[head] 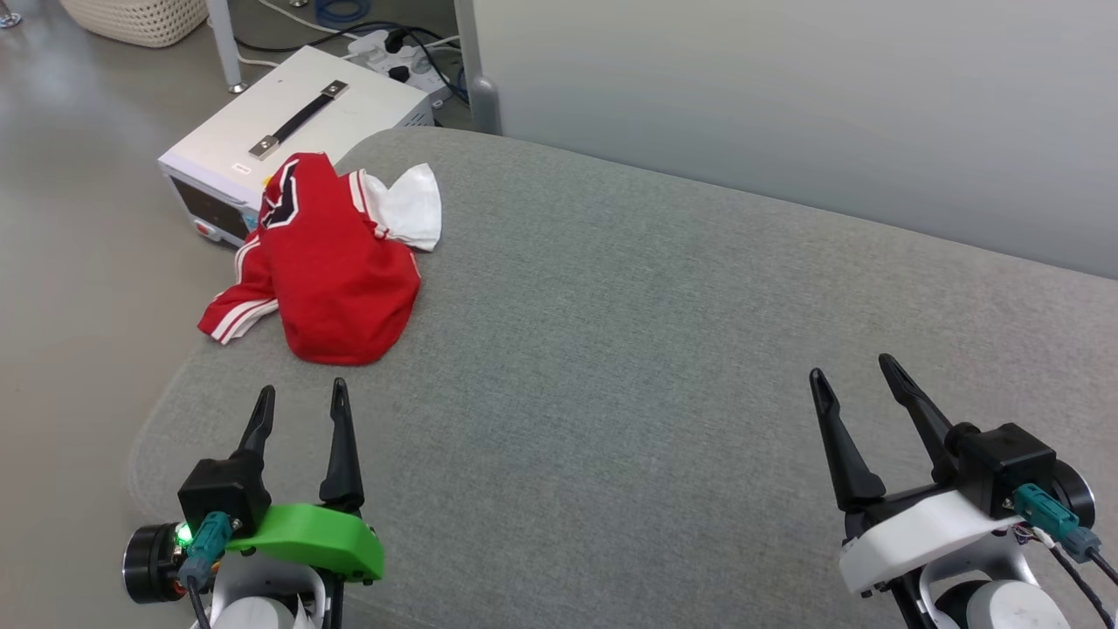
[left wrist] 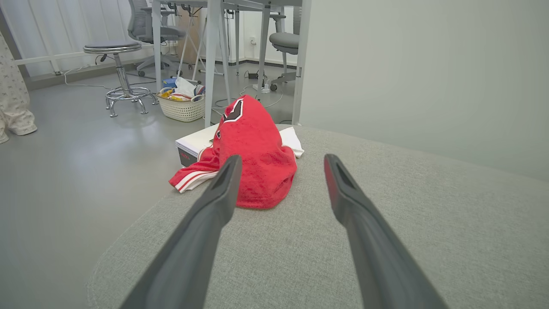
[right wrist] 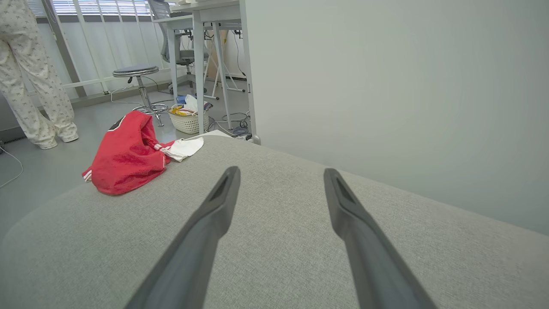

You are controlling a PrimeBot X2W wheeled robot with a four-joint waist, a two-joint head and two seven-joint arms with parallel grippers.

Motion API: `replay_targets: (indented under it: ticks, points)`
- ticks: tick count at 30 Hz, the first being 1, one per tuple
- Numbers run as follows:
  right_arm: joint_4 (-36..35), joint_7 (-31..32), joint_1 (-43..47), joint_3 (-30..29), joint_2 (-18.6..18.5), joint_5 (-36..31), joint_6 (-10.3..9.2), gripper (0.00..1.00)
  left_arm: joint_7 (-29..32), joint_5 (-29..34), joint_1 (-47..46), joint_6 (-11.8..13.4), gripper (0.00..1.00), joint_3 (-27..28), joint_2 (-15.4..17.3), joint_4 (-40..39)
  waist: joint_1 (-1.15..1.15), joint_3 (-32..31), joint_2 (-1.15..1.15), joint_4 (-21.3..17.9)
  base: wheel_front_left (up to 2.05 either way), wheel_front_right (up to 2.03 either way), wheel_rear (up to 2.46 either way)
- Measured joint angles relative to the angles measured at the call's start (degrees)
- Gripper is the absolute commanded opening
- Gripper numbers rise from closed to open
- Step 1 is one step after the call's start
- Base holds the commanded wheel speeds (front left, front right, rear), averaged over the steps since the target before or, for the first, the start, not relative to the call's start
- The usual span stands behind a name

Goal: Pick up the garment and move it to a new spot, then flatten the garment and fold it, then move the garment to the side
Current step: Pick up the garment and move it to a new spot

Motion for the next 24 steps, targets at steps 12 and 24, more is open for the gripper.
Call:
replay_targets:
  ticks: [12,24]
  points:
    - [-0.48,-0.01,-0.73,1.44,-0.74,-0.07,0.0,1.0,-1.51,-1.63,-0.02,-0.43,1.0,1.01,0.0,0.93,0.0,0.39,0.0,6.68,0.0,0.0,0.0]
    - [-1.18,-0.08,-1.12,2.2,-1.24,0.38,-0.01,1.0,-2.85,-1.74,-1.6,-0.45,1.0,1.78,0.0,3.16,0.0,0.7,0.0,10.13,0.0,0.0,0.0]
